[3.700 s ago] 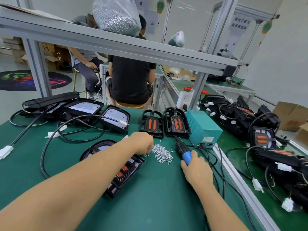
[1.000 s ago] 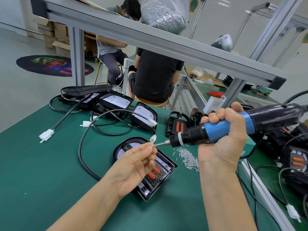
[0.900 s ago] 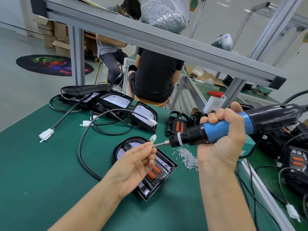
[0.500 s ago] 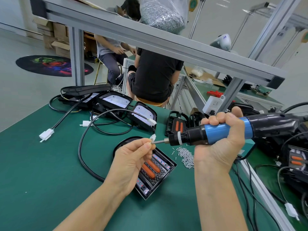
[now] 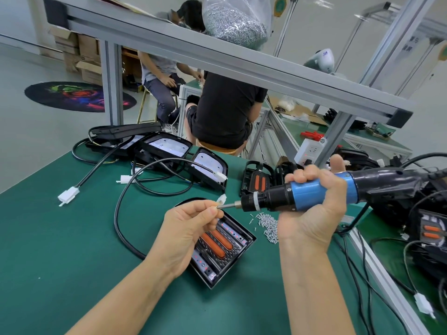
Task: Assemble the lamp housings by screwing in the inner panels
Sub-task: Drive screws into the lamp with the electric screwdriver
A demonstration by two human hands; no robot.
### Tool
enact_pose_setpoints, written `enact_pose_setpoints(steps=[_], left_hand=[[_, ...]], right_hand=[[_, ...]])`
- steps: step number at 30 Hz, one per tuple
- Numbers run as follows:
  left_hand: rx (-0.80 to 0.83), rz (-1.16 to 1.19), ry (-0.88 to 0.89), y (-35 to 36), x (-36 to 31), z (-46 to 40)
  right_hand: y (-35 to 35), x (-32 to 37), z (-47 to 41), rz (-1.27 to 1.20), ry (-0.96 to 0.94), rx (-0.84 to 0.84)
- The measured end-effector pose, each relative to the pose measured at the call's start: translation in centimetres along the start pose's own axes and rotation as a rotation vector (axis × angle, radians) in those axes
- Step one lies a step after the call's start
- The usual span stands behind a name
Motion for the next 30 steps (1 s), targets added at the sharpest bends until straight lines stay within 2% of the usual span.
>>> enact_pose_setpoints(steps=[3,5,10,14,16,18,20,23,25,27,30], left_hand=[[-0.028,0.018,0.012,-0.7,-0.3,-0.3],[-0.047,0.008,0.023,-1.0,-0.3,-0.4],[-0.061,0.002,0.059,-1.3,-0.1,-0.7],[0.004,-0.174,0.075,-1.5,-0.7,-1.2],[-0.048,-0.256,0.142,-2.8,-1.4,-1.9],[-0.207,-0.477,0.222,-5.0,-2.3,-2.7],[-0.318,-0.838,0.186,-7.2,-2.3,-3.2],[-0.319,-1.280,0.028,-8.8,-1.1,-3.6],[-0.323,-1.500,-0.002,-8.4,-0.6,-4.1],[-0.342,-1.567,0.018,-7.7,-0.6,-4.8],[-0.356,-1.513,0.017,-7.4,-0.3,-5.3]], right_hand=[[-0.4,0.0,-0.1,0.093,0.113,0.124],[-0.5,-0.3,-0.2,0.084,0.175,0.146],[-0.8,-1.2,0.0,-0.012,0.159,0.076],[-1.2,-1.6,-0.2,-0.014,0.156,0.047],[-1.5,-1.8,-0.4,0.007,0.167,0.022],[-1.9,-1.9,-0.6,0.056,0.155,0.013],[-2.1,-2.1,-0.7,0.102,0.135,0.021],[-2.2,-2.8,-1.0,0.156,0.114,0.025],[-2.0,-3.4,-1.2,0.206,0.096,0.029],[-1.8,-4.1,-1.3,0.242,0.088,0.040],[-1.3,-5.0,-1.5,0.271,0.080,0.080]])
Point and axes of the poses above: each hand's wrist, its own z-axis away from the middle knuckle, its own y-axis out of the palm, x = y × z, the point moved 3 cm from there along -z, towards the middle knuckle, and after that the axes turned 11 degrees about z, right-handed, at the moved point
